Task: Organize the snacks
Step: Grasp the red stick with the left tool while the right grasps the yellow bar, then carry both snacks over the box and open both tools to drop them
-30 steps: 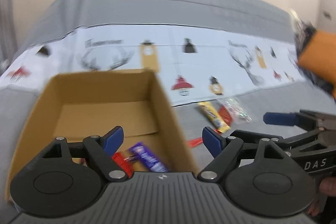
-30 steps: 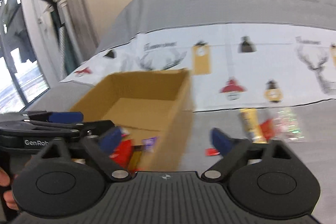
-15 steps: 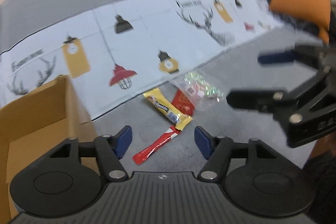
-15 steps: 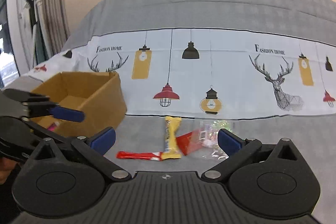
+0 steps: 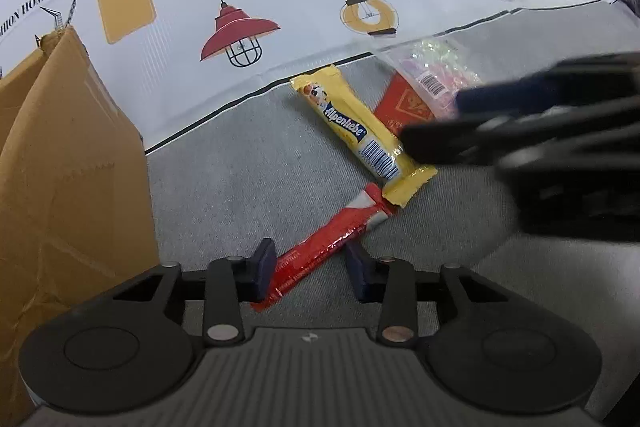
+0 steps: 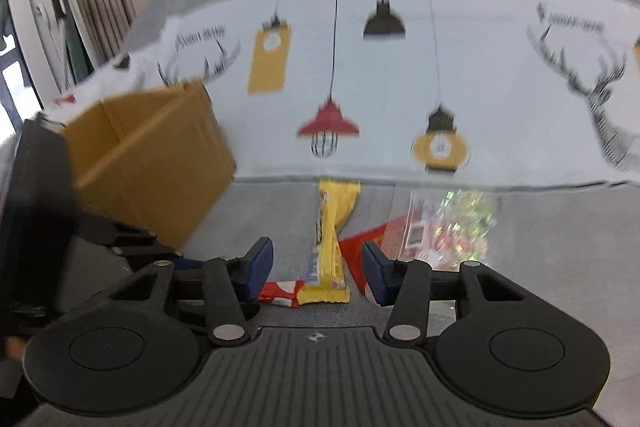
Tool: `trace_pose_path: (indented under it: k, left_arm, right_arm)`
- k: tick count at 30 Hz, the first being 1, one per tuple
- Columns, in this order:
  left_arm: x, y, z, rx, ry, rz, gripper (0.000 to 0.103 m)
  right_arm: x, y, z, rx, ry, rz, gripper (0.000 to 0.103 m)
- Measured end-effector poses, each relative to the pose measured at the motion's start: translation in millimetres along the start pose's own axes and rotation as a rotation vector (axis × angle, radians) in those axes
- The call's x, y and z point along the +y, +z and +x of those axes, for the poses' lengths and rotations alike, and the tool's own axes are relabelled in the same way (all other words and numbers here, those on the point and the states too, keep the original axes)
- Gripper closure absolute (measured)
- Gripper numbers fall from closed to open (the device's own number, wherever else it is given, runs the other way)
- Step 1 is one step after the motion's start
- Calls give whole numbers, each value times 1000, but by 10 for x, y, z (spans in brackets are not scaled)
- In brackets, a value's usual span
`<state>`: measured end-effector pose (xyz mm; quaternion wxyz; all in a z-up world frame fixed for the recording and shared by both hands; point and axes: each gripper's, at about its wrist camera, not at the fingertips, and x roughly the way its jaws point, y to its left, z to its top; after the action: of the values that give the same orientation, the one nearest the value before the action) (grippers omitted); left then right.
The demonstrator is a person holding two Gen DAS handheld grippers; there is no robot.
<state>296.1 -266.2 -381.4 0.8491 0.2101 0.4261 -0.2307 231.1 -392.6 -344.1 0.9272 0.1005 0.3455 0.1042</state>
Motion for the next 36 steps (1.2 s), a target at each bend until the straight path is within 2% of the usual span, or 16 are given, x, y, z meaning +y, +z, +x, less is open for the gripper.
trace_pose_path:
  k: [4,8,10,13,16,19,21,22,23,25,28,30,31,32,34,36]
  left_arm:
    - [122,17,12,-12,-25,-90,84]
    - [349,-10,-9,13,-91,-280,88]
    - [418,-40,-48,28,-115,-348,88]
    - [399,-94,-122,41,-150,-364,89]
    - [332,-158,-160,46,-182,-353,89]
    - [237,-183,-178,29,-175,-301,81]
    - [177,-204,-162,8,-119,-261,65]
    - [145,-211,-141,-5,-81,-234,65]
    - [110,-217,-124,-16,-63,-211,64]
    - [84,-251,-94,-51,-69,-204,61]
    - [73,-293,-88,-88,-64,-173,68]
    - [59,-292,-98,-95,-82,-153,88]
    - [60,-288,-100,-91,-94,-162,90]
    - [74,-283,-108,-87,-103,-182,94]
    - [99,-300,-149,-93,-127,-231,94]
    - [90,-316,-216,-102,-150,-249,94]
  right_arm:
    - [30,23,294,43,-2,-14,53]
    - [21,8,569,107,-21,-3,77]
    - [10,-8,598,124,-23,8,77]
    - [52,-13,489,160,-24,-17,77]
    - [74,-122,216,187,-31,-24,77]
    - [66,-340,-64,215,-4,-12,77]
    - [63,-423,-169,202,-8,-26,76]
    - [60,-422,-197,183,-13,-35,70]
    - [37,-415,-207,165,-19,-34,57]
    - [-25,-395,-153,157,-11,-10,39]
    - [-39,-385,5,170,-9,-13,42]
    - [7,-399,82,167,-24,-71,41]
    - [36,-405,95,166,-40,-94,48]
    - [60,-406,98,165,-61,-119,66]
    - [49,-390,71,158,-77,-112,89]
    - [8,-381,15,144,-83,-81,89]
